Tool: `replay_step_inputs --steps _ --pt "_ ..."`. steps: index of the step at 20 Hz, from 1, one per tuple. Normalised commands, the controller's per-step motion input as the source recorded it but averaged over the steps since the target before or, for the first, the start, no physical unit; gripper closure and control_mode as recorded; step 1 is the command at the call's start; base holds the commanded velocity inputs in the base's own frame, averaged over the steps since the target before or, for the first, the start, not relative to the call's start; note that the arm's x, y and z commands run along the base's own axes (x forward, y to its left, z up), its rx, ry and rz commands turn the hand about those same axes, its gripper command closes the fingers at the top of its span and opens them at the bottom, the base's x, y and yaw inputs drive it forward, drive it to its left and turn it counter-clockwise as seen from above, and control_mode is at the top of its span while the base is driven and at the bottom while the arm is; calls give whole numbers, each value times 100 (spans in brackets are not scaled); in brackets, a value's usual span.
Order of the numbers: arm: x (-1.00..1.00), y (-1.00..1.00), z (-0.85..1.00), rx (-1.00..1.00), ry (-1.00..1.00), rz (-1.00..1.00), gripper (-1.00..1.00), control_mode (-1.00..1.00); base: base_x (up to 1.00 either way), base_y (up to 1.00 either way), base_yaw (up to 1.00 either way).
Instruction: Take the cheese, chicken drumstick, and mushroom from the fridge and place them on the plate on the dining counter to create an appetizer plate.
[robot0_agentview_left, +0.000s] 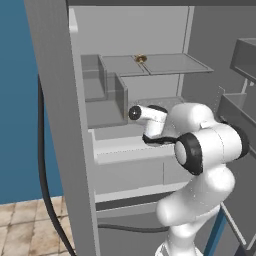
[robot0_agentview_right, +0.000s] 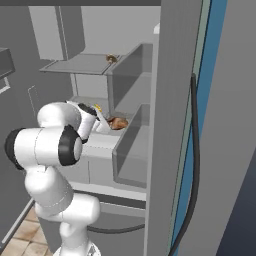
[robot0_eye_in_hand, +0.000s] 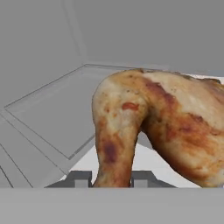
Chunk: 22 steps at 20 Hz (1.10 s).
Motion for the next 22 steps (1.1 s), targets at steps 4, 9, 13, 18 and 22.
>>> replay_step_inputs --steps 4,9,13,18,22 --pt "-100 0 98 3 0 0 100 -100 0 0 0" --pt "-100 0 94 10 6 2 100 -100 0 0 0" --pt "-99 0 58 9 16 10 100 -100 0 0 0" --pt "-99 2 40 3 17 23 100 -100 0 0 0" --pt "-100 27 33 -1 8 37 100 -100 0 0 0"
